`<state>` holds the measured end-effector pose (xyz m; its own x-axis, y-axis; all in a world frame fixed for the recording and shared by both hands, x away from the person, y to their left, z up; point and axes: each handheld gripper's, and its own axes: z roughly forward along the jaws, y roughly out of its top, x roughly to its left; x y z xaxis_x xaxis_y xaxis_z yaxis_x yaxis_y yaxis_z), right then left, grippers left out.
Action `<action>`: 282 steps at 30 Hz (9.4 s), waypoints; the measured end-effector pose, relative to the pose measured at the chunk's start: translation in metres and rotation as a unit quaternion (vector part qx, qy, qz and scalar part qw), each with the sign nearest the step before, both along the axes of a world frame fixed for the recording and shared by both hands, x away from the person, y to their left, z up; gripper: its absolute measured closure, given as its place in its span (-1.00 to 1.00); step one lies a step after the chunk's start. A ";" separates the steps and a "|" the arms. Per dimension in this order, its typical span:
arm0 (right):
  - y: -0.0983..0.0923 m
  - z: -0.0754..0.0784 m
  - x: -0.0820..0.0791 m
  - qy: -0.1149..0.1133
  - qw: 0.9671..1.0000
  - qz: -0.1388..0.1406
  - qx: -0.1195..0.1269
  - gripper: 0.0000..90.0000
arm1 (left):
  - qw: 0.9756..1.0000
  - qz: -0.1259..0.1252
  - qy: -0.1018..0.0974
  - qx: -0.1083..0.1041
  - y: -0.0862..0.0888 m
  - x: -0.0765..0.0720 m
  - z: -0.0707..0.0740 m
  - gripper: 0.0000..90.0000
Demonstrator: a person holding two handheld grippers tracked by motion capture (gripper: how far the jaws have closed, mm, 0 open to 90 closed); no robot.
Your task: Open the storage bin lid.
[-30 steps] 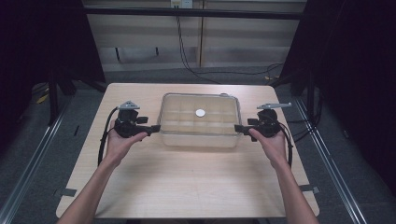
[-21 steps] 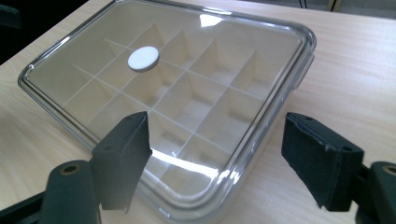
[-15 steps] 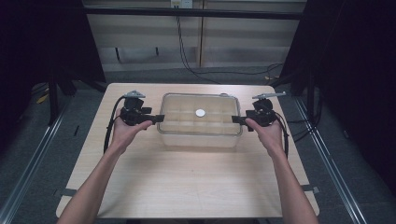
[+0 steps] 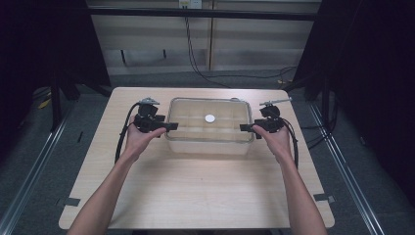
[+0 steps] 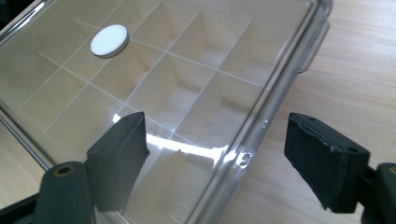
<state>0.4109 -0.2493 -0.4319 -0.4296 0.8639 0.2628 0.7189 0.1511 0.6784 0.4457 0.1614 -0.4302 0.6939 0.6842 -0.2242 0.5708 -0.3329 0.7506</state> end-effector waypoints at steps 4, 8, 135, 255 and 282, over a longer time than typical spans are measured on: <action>0.005 -0.002 0.001 0.000 1.000 0.005 -0.003 -0.58 | 1.000 -0.004 0.008 -0.003 -0.002 0.002 -0.003 -0.43; 0.007 -0.006 0.004 0.005 1.000 0.001 -0.005 -0.65 | 1.000 -0.007 0.010 0.007 -0.005 0.004 -0.006 -0.41; -0.017 0.011 -0.042 -0.108 0.982 -0.047 0.147 0.42 | 0.995 -0.013 -0.063 -0.072 0.021 -0.032 0.014 0.59; 0.007 0.013 -0.161 -0.081 0.988 0.032 0.124 0.51 | 0.997 -0.049 -0.055 -0.033 0.056 -0.148 0.008 0.68; 0.009 -0.008 -0.195 -0.045 0.991 0.047 0.119 0.49 | 0.997 -0.070 -0.023 0.003 0.055 -0.181 -0.008 0.68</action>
<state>0.2157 -0.2405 -0.4403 -0.5355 0.7375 0.4114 0.6450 0.0427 0.7630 0.2649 0.2161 -0.4381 0.7919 0.5817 -0.1857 0.4836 -0.4118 0.7724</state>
